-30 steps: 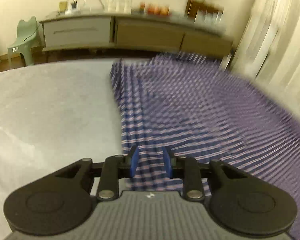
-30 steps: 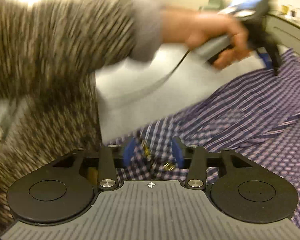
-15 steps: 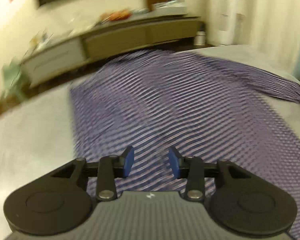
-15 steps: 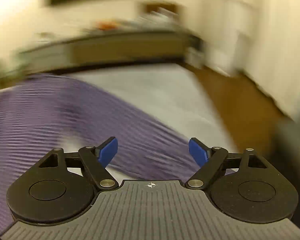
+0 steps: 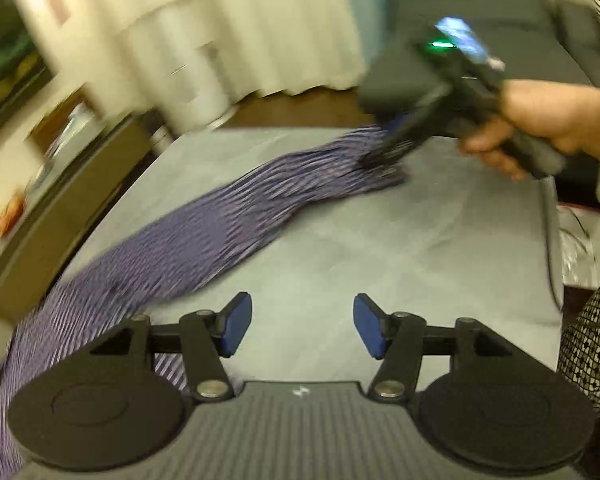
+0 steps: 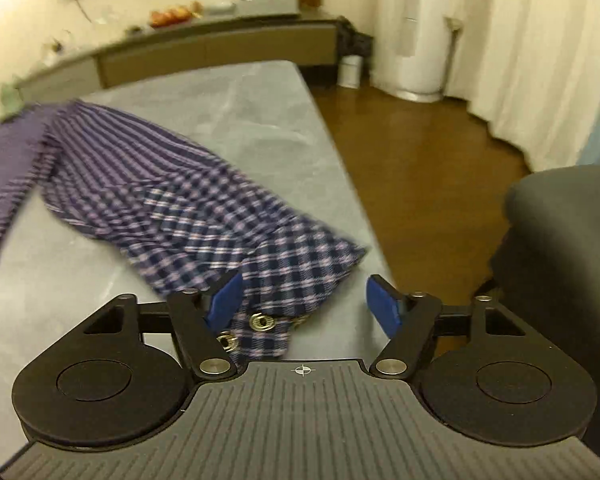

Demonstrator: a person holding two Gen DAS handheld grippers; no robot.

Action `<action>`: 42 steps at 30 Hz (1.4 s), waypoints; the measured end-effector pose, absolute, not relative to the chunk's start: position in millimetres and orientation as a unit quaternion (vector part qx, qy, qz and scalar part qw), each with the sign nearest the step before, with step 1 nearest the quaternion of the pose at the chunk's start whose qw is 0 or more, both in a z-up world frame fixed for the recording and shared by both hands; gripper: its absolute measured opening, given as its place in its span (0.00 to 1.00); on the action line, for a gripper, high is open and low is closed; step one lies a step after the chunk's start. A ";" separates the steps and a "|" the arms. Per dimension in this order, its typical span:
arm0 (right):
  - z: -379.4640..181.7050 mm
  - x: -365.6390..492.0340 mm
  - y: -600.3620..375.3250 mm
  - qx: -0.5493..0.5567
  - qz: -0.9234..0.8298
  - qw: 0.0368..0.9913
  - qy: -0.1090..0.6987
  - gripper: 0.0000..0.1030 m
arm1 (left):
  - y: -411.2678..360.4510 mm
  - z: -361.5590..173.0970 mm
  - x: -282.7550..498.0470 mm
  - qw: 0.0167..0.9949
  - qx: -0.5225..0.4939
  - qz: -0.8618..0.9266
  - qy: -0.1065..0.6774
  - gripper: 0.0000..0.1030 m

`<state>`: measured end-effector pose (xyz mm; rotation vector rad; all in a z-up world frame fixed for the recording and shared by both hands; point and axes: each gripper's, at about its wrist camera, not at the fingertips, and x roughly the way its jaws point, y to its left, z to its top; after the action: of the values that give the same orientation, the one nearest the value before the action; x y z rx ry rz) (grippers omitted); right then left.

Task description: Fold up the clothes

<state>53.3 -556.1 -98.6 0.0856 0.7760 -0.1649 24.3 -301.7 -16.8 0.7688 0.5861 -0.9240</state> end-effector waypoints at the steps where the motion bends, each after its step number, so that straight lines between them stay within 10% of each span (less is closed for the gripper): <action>1: -100.5 52.8 -557.5 0.048 -0.071 0.924 0.373 0.60 | -317.8 -23.5 19.0 0.779 0.367 -0.436 0.262 0.57; 6: -102.0 49.4 -569.2 0.114 -0.026 0.927 0.357 0.09 | -368.0 -52.7 10.6 0.780 0.398 -0.428 0.223 0.59; 22: -54.8 34.6 -566.8 0.276 0.073 0.918 0.276 0.02 | -457.7 -110.2 22.0 0.833 0.429 -0.339 0.083 0.88; 24: -53.9 34.5 -565.9 0.278 0.082 0.916 0.277 0.02 | -462.0 -119.2 22.8 0.825 0.452 -0.334 0.059 0.77; 26: -52.9 34.4 -564.9 0.281 0.091 0.914 0.279 0.02 | -451.2 -107.5 36.8 0.838 0.429 -0.328 0.074 0.17; 27: -53.7 34.9 -565.3 0.280 0.088 0.914 0.281 0.03 | -445.9 -101.6 43.8 0.845 0.417 -0.325 0.082 0.11; 34: -54.6 24.1 -577.3 0.332 0.050 0.909 0.247 0.44 | -407.8 -60.0 93.1 0.884 0.333 -0.301 0.135 0.05; 42: -38.7 12.1 -493.7 0.205 0.023 0.938 0.279 0.56 | -222.8 124.3 221.4 0.973 0.143 -0.108 0.148 0.05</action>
<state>12.1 -493.7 -38.7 0.4190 0.5691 0.0467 221.4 -222.8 124.3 0.2885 0.2990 -0.2183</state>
